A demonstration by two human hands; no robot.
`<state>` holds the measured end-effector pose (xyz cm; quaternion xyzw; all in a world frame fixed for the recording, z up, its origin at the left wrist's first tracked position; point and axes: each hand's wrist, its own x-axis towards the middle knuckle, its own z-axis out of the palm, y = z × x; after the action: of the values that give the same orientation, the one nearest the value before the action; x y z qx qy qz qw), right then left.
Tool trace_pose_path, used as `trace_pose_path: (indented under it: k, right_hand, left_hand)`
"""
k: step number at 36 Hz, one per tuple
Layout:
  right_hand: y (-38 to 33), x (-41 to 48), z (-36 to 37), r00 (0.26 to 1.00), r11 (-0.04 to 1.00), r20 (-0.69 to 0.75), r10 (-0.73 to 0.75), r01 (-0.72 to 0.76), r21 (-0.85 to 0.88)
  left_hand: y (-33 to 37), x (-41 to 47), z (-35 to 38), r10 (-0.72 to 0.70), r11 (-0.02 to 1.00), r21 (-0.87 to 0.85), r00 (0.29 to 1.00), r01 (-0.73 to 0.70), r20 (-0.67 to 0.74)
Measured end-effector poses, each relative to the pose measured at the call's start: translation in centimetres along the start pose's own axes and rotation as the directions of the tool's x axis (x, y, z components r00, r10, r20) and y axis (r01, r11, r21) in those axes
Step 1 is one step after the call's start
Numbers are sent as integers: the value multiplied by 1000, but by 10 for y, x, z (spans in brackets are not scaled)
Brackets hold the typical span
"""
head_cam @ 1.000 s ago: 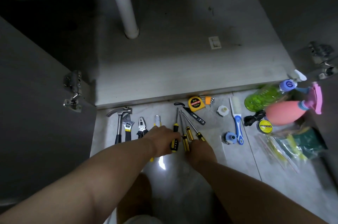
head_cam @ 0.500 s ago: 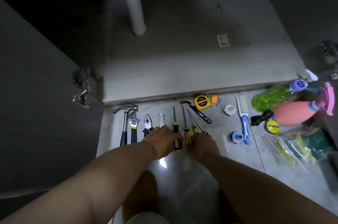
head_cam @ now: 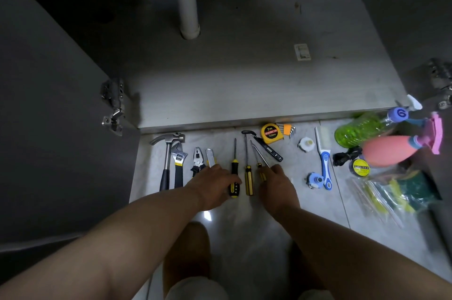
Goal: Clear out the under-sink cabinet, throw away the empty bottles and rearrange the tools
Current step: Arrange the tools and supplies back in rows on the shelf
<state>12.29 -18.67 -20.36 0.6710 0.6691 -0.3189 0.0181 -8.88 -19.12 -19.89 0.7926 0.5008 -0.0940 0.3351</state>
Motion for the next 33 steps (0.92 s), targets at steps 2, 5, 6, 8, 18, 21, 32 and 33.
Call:
trace_pose_path:
  k: [2, 5, 6, 8, 18, 21, 32, 33]
  right_hand:
    - [-1, -2, 3, 1000, 1000, 9, 8, -8, 13]
    - [-1, -6, 7, 1000, 1000, 21, 9, -9, 1]
    - [-1, -8, 8, 1000, 1000, 24, 9, -9, -1]
    - [-1, -11, 8, 999, 1000, 31, 10, -10, -1]
    - [8, -18, 0, 998, 996, 6, -57, 57, -74]
    - [13, -14, -4, 997, 995, -68, 44, -50, -82]
    - [29, 11, -11, 999, 994, -12, 53, -54, -92]
    - [30, 16, -13, 998, 995, -56, 24, -29, -100]
  left_hand:
    - [-2, -2, 0, 5, 1000, 3, 1000, -5, 1]
    - [-4, -5, 2, 17, 1000, 9, 1000, -17, -7]
    - [-4, -6, 2, 20, 1000, 12, 1000, -19, -10]
    - [-5, -7, 3, 21, 1000, 15, 1000, -21, -19]
    - [-2, -8, 5, 31, 999, 43, 998, -29, -49]
    - [4, -6, 6, 26, 998, 66, 995, -20, -101]
    - [33, 24, 21, 106, 981, 184, 973, -68, -205]
    - [33, 26, 23, 106, 977, 201, 974, -65, -201]
